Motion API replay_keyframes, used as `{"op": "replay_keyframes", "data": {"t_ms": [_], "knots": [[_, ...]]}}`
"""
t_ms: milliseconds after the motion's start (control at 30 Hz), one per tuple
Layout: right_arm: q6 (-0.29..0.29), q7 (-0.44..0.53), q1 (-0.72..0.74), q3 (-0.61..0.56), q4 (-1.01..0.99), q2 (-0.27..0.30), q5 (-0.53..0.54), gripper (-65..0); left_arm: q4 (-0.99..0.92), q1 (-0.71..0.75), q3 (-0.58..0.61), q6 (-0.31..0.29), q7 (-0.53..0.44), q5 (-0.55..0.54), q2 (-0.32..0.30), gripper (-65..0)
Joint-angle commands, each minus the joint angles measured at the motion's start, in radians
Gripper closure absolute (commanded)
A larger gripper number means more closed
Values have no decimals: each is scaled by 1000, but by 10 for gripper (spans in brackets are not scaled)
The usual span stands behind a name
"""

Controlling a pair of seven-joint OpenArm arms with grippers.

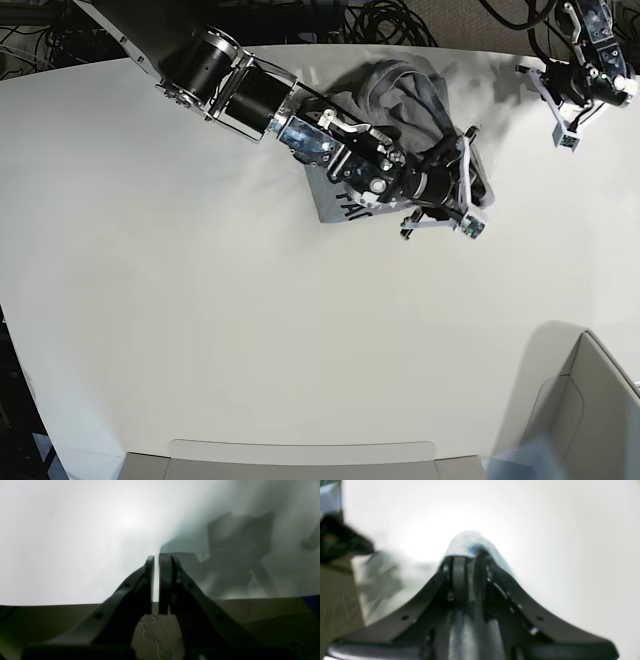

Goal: Fold the T-shirt properly
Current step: 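Press the folded bundle flat with the right gripper and withdraw it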

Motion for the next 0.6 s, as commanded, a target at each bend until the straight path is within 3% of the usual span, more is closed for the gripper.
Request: {"op": "replay_keyframes", "data": {"t_ms": [0, 100, 267, 433, 567], "knots": [[1, 36, -5, 49, 66, -1, 8, -106, 13, 0, -5, -1, 3, 2, -19, -37], [5, 25, -51, 148, 195, 48, 8, -105, 13, -2, -5, -1, 3, 2, -19, -37], [4, -163, -62, 249, 324, 108, 8, -105, 15, -5, -5, -1, 3, 2, -16, -37], [7, -176, -140, 453, 454, 168, 88, -107, 16, -5, -5, -1, 3, 2, -18, -37], [70, -248, -127, 461, 463, 215, 154, -108, 16, -8, -5, -1, 3, 2, -7, -37]]}}
